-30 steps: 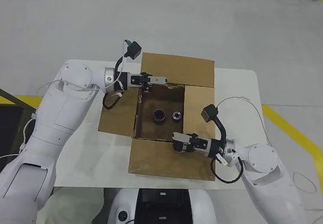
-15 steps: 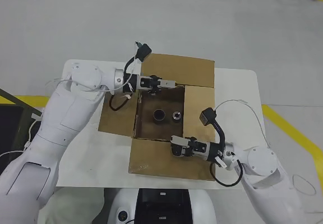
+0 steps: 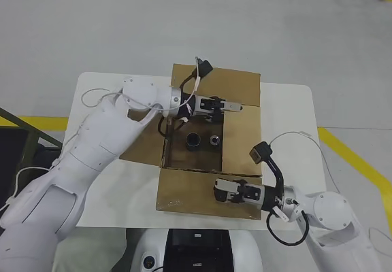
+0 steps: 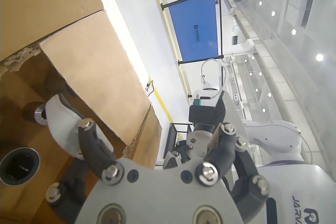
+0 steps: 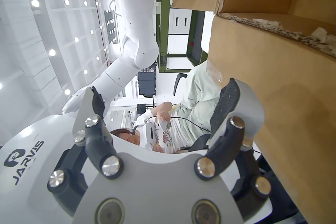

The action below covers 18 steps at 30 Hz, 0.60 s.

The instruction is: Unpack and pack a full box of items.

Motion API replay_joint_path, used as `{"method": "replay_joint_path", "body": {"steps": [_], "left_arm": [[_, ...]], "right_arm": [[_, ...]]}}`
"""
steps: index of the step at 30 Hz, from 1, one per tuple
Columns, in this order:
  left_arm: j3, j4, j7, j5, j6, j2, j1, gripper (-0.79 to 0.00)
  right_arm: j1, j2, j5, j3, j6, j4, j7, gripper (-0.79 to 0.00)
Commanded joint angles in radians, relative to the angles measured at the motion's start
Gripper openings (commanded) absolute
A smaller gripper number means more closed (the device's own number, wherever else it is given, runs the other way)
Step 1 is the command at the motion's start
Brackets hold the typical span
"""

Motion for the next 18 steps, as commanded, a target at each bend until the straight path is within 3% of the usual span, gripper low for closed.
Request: {"method": "replay_joint_path", "body": {"steps": [1,18], "left_arm": [[0.019,0.009,0.013,0.012,-0.002,-0.009,-0.004,0.0],[0.135,0.114,0.135,0.139,-0.034,-0.079,-0.013,0.0]], "right_arm": [[-0.001,0.002,0.003,0.0,0.003,0.004,-0.001,0.0],[0.015,0.014,0.004,-0.033,0.018,0.032,-0.023,0.0]]}}
